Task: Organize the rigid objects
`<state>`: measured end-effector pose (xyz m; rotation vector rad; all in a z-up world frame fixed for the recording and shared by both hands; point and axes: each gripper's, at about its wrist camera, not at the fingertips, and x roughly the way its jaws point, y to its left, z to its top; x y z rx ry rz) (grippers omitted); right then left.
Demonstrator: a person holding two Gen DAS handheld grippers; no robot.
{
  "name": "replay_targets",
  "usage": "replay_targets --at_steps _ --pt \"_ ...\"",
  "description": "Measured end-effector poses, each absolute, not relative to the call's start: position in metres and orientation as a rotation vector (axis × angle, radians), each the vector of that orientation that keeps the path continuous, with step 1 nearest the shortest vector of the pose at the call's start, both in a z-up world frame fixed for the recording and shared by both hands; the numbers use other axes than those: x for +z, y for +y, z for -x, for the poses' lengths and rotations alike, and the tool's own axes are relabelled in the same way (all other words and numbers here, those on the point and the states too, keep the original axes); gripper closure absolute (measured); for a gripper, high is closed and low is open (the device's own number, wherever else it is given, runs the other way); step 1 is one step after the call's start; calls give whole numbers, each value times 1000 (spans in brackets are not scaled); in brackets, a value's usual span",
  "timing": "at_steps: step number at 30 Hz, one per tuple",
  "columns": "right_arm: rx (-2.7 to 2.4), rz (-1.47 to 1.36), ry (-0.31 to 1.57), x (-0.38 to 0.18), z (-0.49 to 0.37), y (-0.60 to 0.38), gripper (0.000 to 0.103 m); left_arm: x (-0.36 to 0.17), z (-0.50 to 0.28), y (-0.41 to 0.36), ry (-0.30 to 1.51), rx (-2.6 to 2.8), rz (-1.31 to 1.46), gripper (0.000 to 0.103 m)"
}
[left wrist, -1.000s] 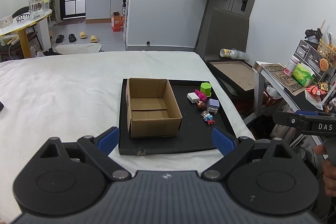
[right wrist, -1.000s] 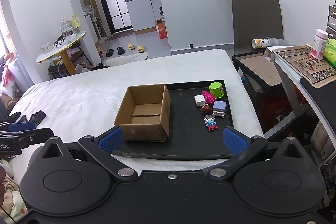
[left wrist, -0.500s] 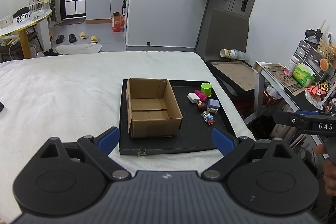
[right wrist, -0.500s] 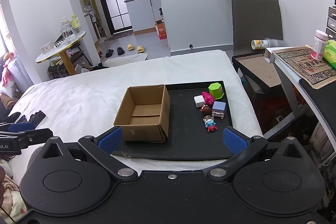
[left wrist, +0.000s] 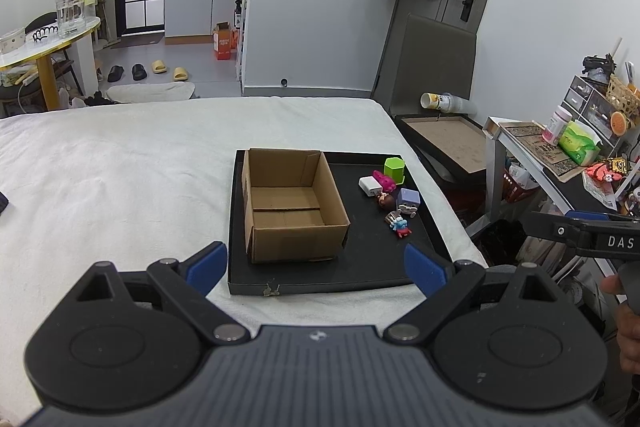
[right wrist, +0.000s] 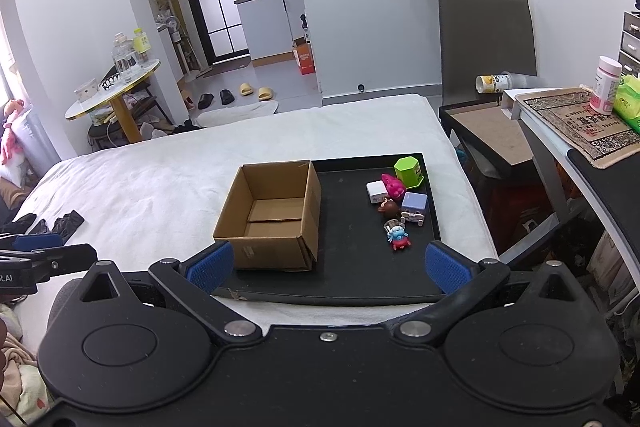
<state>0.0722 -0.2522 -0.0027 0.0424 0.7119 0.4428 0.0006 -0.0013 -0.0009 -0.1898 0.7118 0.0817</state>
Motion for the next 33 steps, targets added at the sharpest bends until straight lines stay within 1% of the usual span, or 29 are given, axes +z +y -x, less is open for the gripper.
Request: replay_targets --at_steps 13,22,33 --pt "437 -44 714 -3 -74 -252 0 -4 -3 2 721 78 191 8" --pt "429 -34 724 -8 -83 -249 0 -13 -21 3 738 85 181 8" --pt "399 -33 779 -29 -112 -246 0 -32 -52 23 775 137 248 8"
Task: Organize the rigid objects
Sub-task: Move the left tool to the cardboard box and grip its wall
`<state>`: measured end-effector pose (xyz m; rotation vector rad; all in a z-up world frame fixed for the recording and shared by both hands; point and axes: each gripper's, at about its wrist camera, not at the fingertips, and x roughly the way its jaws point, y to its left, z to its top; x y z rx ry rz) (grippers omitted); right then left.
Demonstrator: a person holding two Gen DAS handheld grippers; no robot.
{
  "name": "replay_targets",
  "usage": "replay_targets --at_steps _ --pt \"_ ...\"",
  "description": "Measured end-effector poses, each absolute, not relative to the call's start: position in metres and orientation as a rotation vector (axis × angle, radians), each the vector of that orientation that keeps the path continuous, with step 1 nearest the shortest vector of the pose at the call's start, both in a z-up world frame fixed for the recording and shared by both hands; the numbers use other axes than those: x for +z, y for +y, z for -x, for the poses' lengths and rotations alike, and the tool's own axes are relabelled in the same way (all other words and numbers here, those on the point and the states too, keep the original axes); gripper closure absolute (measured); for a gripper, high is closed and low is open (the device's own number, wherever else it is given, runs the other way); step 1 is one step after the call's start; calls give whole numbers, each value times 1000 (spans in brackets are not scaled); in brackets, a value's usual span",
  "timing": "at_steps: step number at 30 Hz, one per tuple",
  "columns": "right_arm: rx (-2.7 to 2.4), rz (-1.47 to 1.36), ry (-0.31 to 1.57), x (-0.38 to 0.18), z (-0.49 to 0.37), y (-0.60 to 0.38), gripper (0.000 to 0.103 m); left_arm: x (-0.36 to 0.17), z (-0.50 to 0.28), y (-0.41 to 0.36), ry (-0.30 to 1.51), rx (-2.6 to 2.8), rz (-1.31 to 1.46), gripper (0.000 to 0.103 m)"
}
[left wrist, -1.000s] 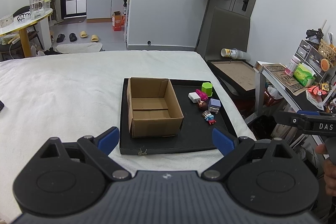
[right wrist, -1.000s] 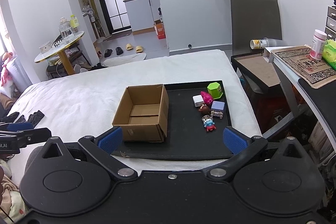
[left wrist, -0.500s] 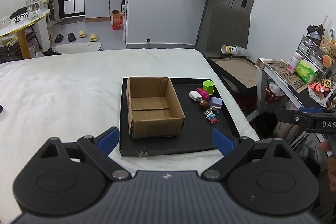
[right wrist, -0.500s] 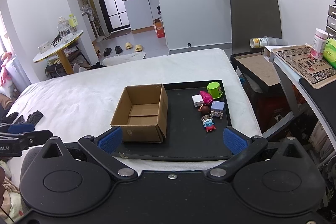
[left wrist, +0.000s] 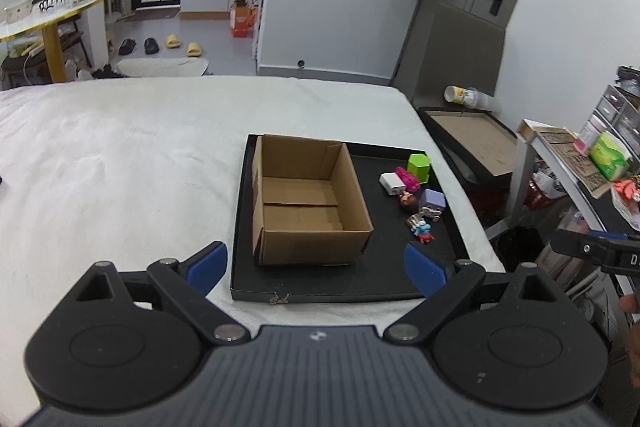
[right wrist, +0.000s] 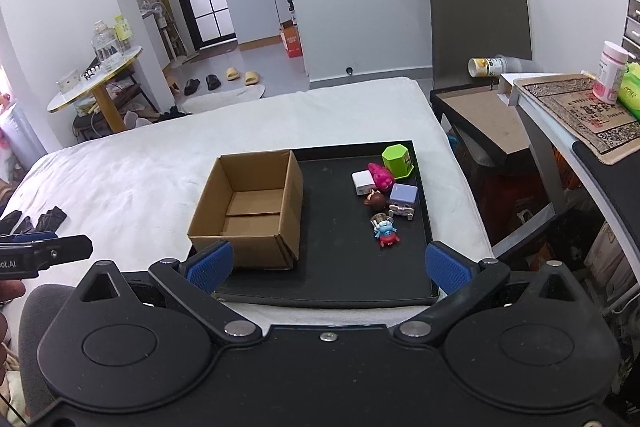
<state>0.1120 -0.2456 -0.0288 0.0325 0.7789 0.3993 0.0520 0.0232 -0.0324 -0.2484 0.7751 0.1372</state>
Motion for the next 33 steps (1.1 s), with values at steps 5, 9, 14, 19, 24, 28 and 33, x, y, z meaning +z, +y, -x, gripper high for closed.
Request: replay_targets --at_steps 5,9,14,19,24,28,33 --pt "387 -46 807 -41 -128 -248 0 -41 -69 29 796 157 260 8" --pt "382 -61 816 -49 -139 -250 0 -51 -83 34 818 174 277 8" --pt "372 -89 837 -60 -154 -255 0 -63 -97 42 820 231 306 8" --pt "355 -95 853 -71 -167 -257 0 -77 -112 51 843 270 330 9" --pt "346 -119 869 -80 -182 -260 0 -90 -126 58 869 298 353 9" --pt "339 -127 879 -85 -193 -262 0 -97 -138 59 886 311 368 10" --pt "335 -144 895 -92 -204 -264 1 -108 -151 62 878 332 398 12"
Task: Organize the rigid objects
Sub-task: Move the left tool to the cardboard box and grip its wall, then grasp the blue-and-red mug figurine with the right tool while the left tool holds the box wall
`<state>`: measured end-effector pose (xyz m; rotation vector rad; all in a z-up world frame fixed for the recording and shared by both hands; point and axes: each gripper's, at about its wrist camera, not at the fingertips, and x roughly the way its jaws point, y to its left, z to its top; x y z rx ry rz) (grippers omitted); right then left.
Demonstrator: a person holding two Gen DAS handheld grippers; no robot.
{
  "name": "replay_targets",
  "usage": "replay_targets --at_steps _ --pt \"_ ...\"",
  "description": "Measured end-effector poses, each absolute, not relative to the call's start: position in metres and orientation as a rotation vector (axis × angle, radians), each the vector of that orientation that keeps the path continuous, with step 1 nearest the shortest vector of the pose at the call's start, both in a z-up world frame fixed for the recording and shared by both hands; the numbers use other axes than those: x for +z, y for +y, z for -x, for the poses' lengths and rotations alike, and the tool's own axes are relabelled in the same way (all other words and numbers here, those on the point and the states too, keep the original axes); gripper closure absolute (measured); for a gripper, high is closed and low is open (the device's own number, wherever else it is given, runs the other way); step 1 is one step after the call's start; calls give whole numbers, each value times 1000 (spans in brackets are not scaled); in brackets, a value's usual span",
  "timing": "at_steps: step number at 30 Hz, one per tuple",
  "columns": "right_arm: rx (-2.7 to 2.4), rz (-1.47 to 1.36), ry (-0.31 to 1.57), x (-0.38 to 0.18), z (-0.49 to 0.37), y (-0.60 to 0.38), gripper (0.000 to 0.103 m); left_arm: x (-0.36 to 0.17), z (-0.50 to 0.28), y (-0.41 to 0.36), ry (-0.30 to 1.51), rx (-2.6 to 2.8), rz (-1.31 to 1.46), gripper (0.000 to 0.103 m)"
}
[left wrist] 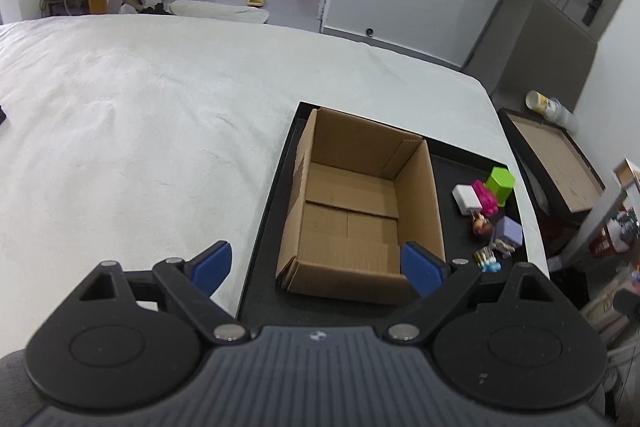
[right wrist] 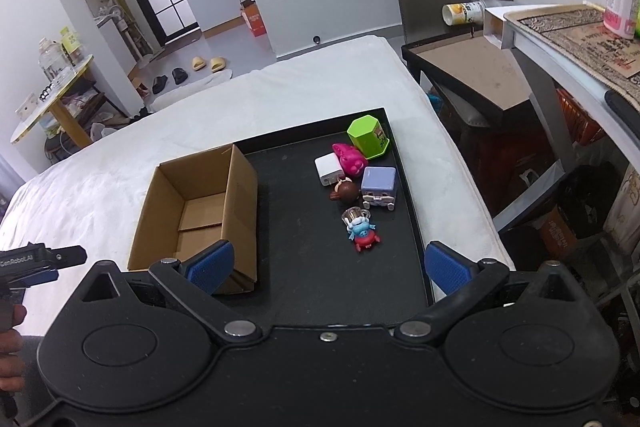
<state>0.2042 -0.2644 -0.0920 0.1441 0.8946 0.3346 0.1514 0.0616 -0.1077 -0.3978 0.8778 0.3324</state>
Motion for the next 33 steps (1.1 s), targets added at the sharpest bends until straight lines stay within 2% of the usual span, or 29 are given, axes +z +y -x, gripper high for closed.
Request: replay_targets --at_steps 6,9,11,14,20,24,29,33 --pt "338 -172 928 -103 -221 -268 6 -128 -171 68 899 358 449 21" --pt "343 -192 950 -109 -230 -269 8 -140 -179 72 912 370 482 30" --pt "345 -197 963 -113 -236 -269 10 -149 -184 77 917 383 508 41" --pt "340 -199 982 -119 -244 -269 13 -161 -192 83 928 399 538 49" --pt "329 -234 1030 -136 -259 -268 14 -178 -202 92 935 421 568 56" --pt "315 -234 1057 -149 -270 -263 20 -189 -206 98 937 420 595 59" --pt "312 -204 1090 -164 -283 -253 21 -204 -207 107 937 410 666 70" --pt "327 -152 1125 -176 -296 -243 21 -210 -206 109 925 398 713 72"
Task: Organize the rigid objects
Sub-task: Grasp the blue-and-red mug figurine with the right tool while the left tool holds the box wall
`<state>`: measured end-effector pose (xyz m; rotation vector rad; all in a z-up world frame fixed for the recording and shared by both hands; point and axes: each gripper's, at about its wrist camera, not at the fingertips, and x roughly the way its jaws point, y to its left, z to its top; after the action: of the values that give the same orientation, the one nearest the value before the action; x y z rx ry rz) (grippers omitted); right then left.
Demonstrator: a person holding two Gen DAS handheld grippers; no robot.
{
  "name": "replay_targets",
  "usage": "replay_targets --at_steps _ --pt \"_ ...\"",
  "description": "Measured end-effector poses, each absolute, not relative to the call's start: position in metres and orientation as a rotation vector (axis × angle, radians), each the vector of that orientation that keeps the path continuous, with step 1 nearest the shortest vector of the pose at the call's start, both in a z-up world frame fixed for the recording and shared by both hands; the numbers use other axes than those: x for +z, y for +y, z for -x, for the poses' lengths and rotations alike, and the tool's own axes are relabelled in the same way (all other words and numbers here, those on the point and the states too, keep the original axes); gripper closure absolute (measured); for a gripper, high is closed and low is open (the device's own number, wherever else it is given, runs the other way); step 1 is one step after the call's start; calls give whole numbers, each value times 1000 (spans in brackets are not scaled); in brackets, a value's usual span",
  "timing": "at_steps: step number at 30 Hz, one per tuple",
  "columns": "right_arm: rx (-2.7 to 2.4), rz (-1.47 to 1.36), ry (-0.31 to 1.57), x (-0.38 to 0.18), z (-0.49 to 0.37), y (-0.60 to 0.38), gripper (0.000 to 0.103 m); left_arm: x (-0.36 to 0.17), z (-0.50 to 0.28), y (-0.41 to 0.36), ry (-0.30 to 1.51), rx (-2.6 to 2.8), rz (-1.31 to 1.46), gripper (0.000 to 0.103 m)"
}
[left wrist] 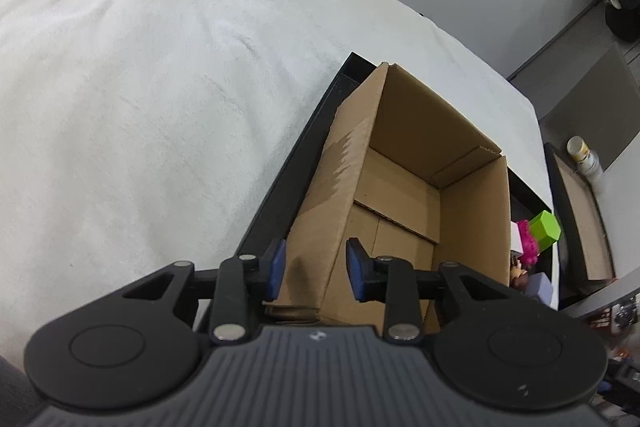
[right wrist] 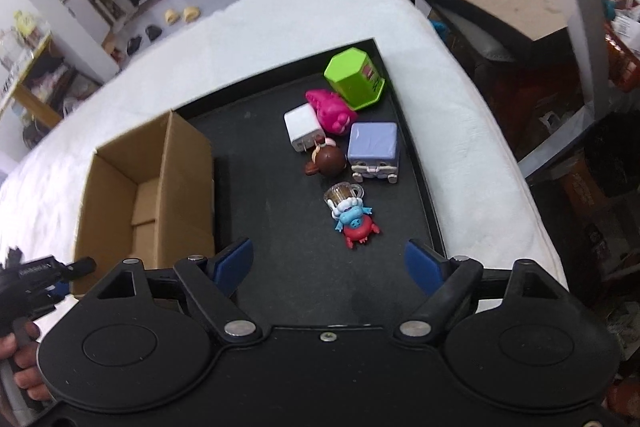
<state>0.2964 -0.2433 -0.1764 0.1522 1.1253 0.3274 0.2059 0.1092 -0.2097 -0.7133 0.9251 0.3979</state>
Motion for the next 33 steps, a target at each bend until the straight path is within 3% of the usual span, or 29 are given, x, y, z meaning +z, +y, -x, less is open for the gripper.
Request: replay_targets --at_steps 5,21,27,32,33 --pt "341 -86 1167 -192 -310 -234 21 -220 -210 108 940 398 683 80" --pt "396 153 1207 -243 -342 -206 25 -231 -220 111 926 413 653 81" --pt "399 183 1226 -257 -353 -201 33 -232 -220 110 924 414 650 81" --pt "416 245 1204 -264 -348 -195 50 -231 -220 108 918 418 641 81" --pt "421 264 1189 -263 -345 -193 61 -231 -219 108 915 420 639 81"
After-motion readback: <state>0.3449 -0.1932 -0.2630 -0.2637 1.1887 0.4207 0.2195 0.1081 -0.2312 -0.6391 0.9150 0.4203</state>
